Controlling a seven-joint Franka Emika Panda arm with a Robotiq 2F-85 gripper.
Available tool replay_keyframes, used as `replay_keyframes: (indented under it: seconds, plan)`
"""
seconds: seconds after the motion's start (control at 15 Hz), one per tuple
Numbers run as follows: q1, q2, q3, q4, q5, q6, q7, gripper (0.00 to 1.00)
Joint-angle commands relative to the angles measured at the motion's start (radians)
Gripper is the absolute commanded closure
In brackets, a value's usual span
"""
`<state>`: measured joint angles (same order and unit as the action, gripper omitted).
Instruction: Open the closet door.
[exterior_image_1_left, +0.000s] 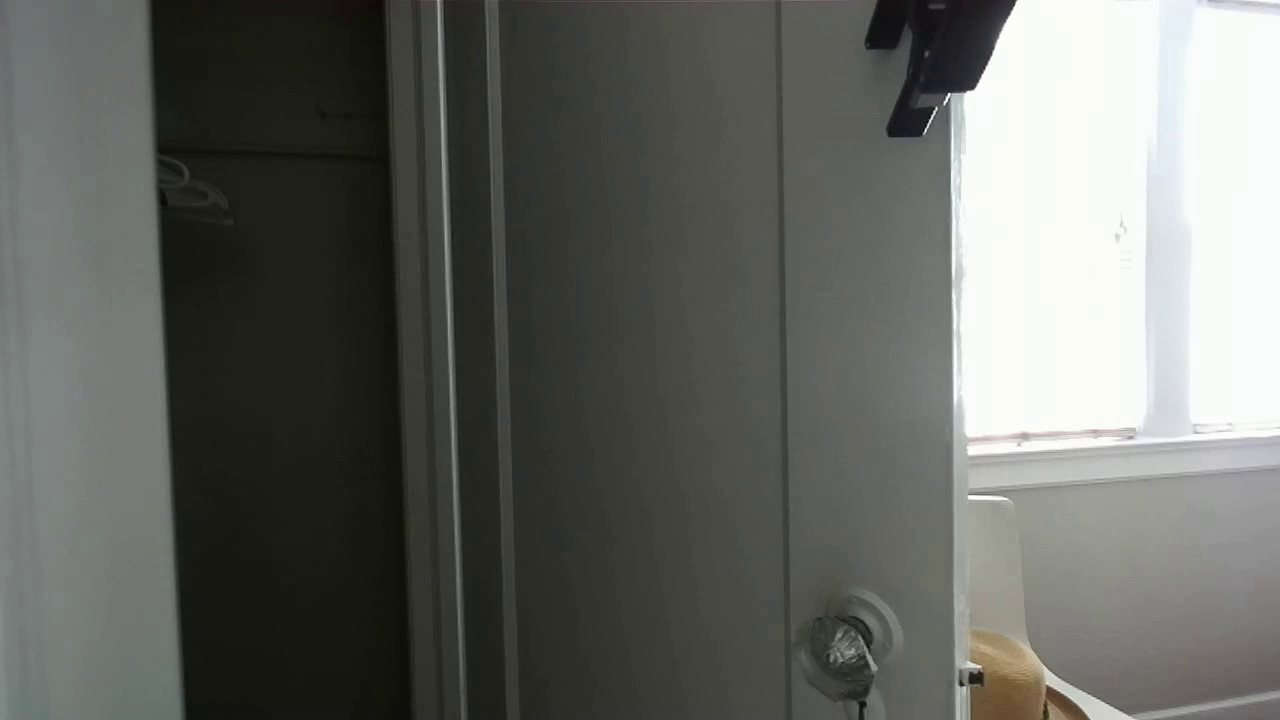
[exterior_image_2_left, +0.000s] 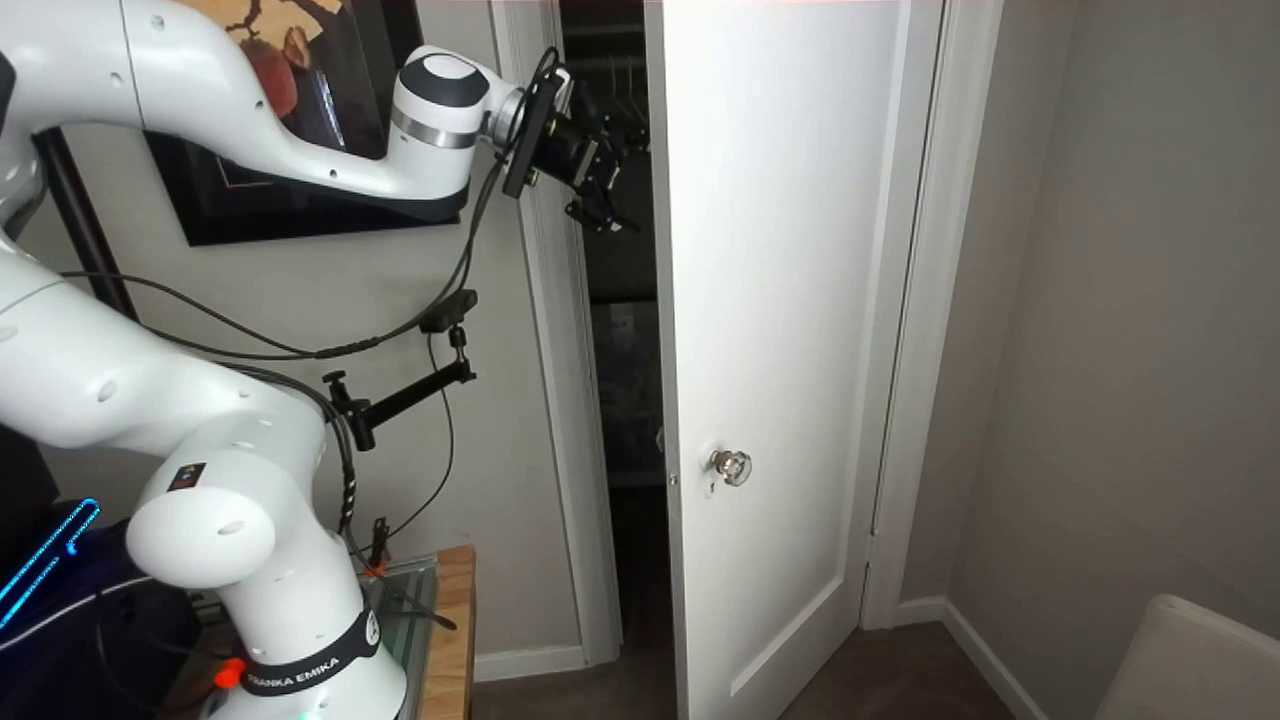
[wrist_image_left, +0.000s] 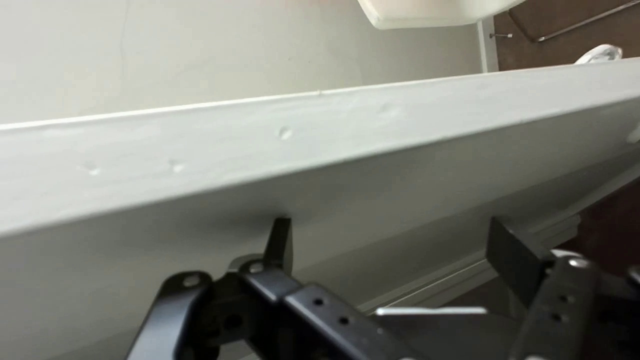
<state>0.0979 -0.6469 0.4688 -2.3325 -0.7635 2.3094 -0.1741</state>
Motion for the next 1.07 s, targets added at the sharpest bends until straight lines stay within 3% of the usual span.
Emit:
replay_keyframes:
  seconds: [0.0,0.2,1.0]
  plan:
    - [0.011,0.049,-0.04,0.024,-0.1,-0.004,0.06,0.0]
    - [-0.003,0.087,-0.069,0.028,-0.193,0.025,0.104,0.0]
    - [0.011,0.208,-0.183,0.085,-0.425,-0.103,0.199,0.0]
